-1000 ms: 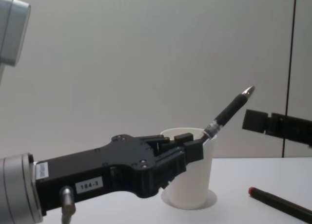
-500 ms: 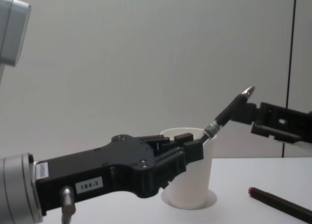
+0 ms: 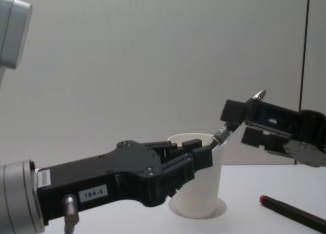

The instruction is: Place the pen into the pen holder.

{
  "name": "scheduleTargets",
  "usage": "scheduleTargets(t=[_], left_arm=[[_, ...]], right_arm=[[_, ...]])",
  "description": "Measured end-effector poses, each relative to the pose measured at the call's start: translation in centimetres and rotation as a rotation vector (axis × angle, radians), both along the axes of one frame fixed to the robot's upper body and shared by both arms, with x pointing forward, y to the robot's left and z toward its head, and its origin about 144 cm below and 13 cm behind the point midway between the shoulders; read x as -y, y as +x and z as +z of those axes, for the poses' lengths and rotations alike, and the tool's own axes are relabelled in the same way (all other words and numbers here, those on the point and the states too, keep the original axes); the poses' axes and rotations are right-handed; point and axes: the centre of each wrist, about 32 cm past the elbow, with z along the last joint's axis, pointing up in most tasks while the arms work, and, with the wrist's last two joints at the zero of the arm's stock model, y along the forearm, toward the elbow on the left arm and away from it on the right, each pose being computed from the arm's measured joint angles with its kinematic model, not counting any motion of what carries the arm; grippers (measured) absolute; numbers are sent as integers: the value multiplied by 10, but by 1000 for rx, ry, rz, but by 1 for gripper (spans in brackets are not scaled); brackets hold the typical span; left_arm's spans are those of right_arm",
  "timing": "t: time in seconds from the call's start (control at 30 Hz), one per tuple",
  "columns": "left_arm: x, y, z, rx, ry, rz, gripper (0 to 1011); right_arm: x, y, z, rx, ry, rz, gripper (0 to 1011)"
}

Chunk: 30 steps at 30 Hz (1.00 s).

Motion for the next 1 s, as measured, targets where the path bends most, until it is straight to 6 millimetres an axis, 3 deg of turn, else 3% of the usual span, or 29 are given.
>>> scheduleTargets(t=[1.0], left_arm=[[0, 0, 0, 0, 0, 0, 158]], right_arm=[[-16, 7, -2, 55, 52, 2, 1002]])
